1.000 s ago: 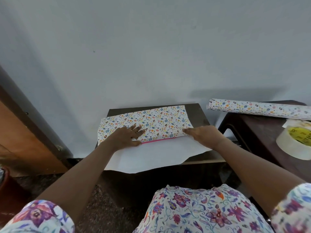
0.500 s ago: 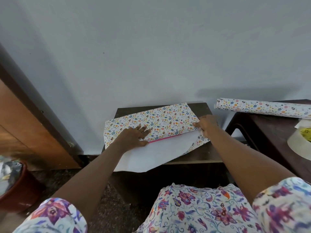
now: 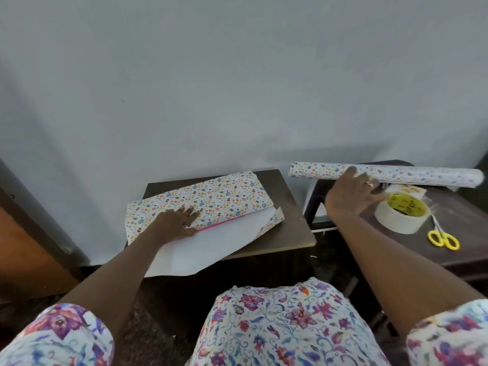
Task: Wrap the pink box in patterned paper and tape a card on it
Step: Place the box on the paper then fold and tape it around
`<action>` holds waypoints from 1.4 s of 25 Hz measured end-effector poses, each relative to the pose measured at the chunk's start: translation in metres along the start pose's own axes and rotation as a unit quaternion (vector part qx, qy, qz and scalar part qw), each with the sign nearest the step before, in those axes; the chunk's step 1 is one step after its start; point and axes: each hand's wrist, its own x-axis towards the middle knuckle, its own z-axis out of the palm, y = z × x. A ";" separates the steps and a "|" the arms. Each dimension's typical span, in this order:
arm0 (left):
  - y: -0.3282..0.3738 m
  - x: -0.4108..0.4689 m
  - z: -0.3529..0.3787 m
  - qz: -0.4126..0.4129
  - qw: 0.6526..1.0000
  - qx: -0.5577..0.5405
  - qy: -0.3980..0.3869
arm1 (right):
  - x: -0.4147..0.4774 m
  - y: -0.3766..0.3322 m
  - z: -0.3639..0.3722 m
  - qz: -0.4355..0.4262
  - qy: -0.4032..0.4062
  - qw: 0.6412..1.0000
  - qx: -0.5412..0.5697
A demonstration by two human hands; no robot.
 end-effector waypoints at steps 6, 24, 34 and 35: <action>0.003 -0.002 -0.004 0.005 1.000 0.006 -0.004 | 0.031 0.074 -0.034 0.101 -0.119 0.986 -0.059; -0.005 -0.019 0.000 -0.015 1.000 -0.003 0.019 | -0.012 -0.060 0.014 -0.247 -0.111 0.962 -0.042; -0.017 -0.022 0.012 -0.036 0.999 -0.007 0.019 | 0.014 -0.077 0.069 -0.308 -0.164 0.936 -0.042; -0.016 -0.022 0.012 -0.040 0.999 -0.009 0.019 | 0.016 -0.073 0.070 -0.311 -0.186 0.932 -0.021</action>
